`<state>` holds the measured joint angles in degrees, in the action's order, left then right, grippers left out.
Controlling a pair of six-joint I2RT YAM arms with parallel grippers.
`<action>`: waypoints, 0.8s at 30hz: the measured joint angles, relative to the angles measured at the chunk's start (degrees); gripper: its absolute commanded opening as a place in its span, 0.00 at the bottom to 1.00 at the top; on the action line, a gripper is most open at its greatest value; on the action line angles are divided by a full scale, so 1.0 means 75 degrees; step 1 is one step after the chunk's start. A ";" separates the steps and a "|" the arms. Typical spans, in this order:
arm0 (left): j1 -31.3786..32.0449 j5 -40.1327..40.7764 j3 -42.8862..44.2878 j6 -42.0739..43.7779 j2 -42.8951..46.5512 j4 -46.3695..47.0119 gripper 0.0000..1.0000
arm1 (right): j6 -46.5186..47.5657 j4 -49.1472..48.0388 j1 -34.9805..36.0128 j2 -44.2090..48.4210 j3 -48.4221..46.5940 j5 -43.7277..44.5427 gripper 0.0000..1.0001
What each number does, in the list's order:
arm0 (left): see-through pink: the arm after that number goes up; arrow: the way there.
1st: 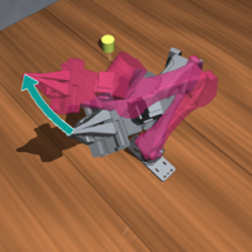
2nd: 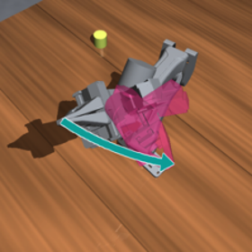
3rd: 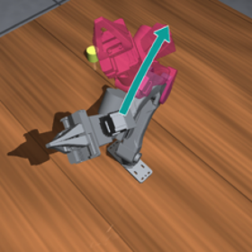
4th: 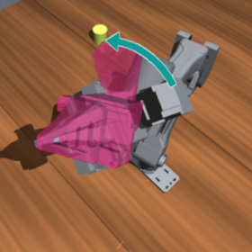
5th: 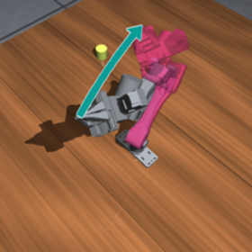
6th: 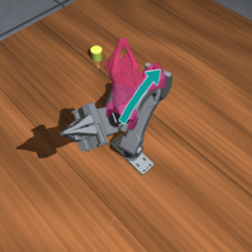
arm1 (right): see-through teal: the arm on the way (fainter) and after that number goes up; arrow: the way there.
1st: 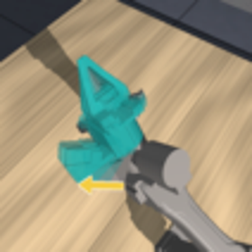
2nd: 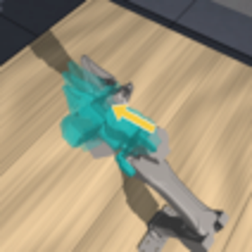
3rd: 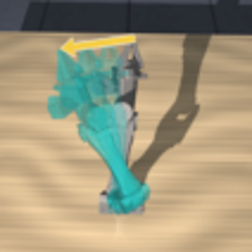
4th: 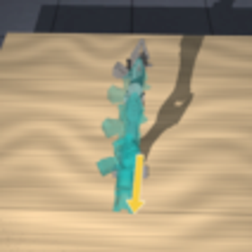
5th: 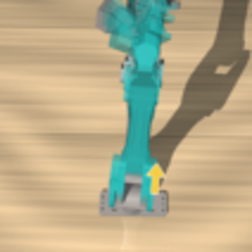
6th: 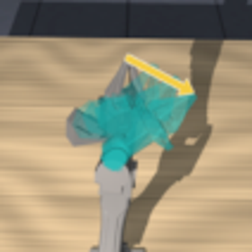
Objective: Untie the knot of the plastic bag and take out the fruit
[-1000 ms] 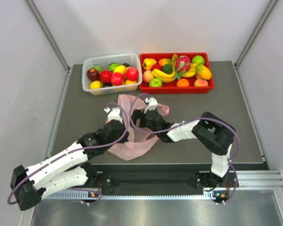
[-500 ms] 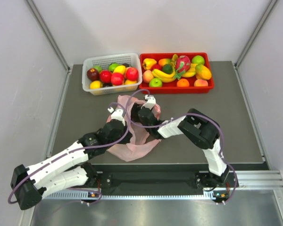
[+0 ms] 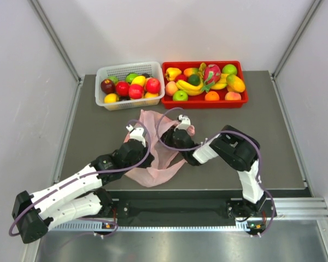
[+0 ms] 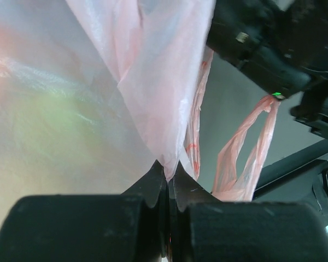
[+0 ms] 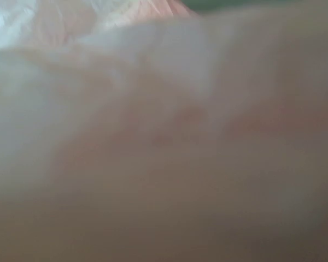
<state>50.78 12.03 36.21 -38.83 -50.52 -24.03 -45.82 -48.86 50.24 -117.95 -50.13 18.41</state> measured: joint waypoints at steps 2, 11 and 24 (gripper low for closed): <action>0.0003 0.0073 0.0000 0.0000 0.0009 0.0000 0.00 | 0.0085 -0.0064 -0.0090 0.0318 0.0431 -0.0213 0.11; 0.0015 0.0393 0.0000 -0.0003 -0.0003 0.0003 0.00 | 0.0600 -0.0388 -0.0219 0.2850 0.2381 -0.1078 0.07; 0.0029 0.0787 0.0003 -0.0073 -0.0510 0.0102 0.00 | 0.1842 0.2264 -0.0245 0.5260 0.2786 -0.3220 0.03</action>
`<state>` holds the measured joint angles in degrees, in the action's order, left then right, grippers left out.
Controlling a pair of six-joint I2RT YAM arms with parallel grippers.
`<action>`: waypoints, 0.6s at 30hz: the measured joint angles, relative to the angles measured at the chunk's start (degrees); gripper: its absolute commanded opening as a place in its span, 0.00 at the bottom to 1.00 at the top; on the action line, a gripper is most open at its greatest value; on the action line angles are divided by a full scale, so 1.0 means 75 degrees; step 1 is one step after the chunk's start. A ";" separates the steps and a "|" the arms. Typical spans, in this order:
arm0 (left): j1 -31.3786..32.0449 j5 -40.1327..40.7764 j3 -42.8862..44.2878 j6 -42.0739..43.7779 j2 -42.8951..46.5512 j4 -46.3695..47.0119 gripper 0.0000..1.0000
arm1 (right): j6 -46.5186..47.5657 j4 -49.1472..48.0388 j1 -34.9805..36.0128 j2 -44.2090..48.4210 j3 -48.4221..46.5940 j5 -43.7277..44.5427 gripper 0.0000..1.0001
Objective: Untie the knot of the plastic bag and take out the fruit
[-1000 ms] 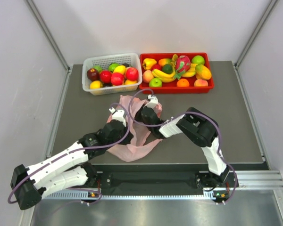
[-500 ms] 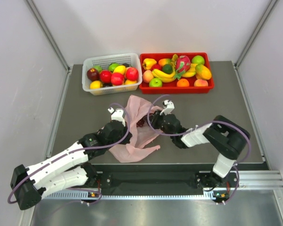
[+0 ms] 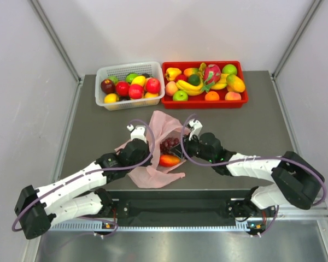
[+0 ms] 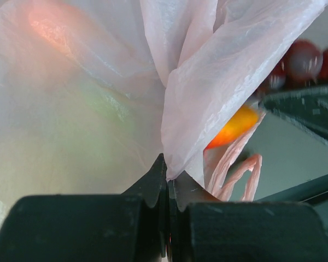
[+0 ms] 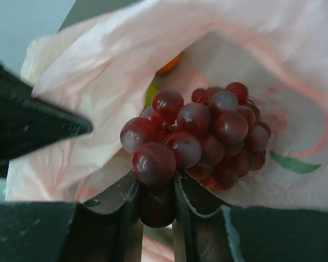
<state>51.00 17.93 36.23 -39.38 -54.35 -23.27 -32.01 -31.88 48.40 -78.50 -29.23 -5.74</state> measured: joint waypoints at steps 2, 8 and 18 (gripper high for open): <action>0.0000 0.0032 0.0023 0.0000 -0.0073 0.0026 0.00 | 0.0277 0.0402 -0.0006 0.0213 -0.0017 -0.0452 0.02; 0.0000 0.0079 0.0277 0.0003 -0.0405 0.0163 0.00 | 0.1023 0.1437 -0.0009 0.0918 -0.0140 -0.1201 0.01; 0.0006 0.0047 0.0472 0.0012 -0.0729 0.0425 0.00 | 0.1955 0.2923 -0.0015 0.2247 -0.1157 -0.0204 0.01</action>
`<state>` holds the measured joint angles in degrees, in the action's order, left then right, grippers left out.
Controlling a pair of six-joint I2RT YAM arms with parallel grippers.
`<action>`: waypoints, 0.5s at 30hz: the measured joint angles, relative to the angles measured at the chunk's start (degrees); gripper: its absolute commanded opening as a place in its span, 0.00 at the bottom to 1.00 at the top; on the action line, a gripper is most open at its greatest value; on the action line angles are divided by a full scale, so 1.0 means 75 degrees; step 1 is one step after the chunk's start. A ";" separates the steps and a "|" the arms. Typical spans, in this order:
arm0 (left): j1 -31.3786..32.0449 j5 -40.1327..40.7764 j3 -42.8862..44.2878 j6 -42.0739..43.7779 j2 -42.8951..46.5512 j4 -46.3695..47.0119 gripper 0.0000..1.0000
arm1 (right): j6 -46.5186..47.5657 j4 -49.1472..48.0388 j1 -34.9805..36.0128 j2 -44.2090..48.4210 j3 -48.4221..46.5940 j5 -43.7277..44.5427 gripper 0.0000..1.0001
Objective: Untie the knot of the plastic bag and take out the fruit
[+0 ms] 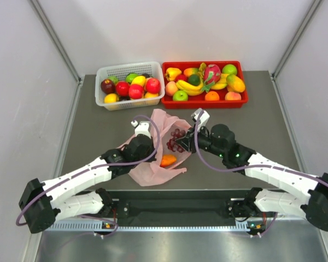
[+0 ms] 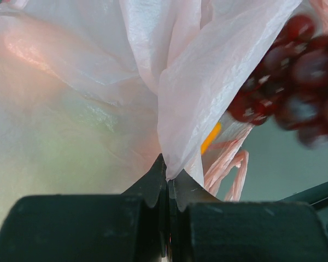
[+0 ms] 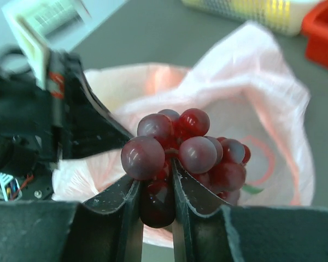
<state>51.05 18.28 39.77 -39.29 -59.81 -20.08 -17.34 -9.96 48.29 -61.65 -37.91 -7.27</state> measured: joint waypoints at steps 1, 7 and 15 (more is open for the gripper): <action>0.0000 -0.0003 0.0003 0.0000 0.0000 0.0000 0.00 | 0.0090 0.0122 0.0000 0.0096 -0.0154 0.0055 0.00; 0.0000 0.0003 0.0102 0.0035 0.0000 0.0015 0.00 | 0.0446 0.0833 -0.0006 0.0606 -0.1046 -0.0067 0.00; 0.0000 0.0090 0.0466 0.0079 -0.0321 0.0149 0.00 | 0.0586 0.1915 -0.0006 0.1376 -0.1929 -0.1023 0.00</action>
<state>51.05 18.96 43.27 -38.70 -62.22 -18.96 -12.95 4.40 48.25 -51.33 -52.38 -14.94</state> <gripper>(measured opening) 0.012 0.207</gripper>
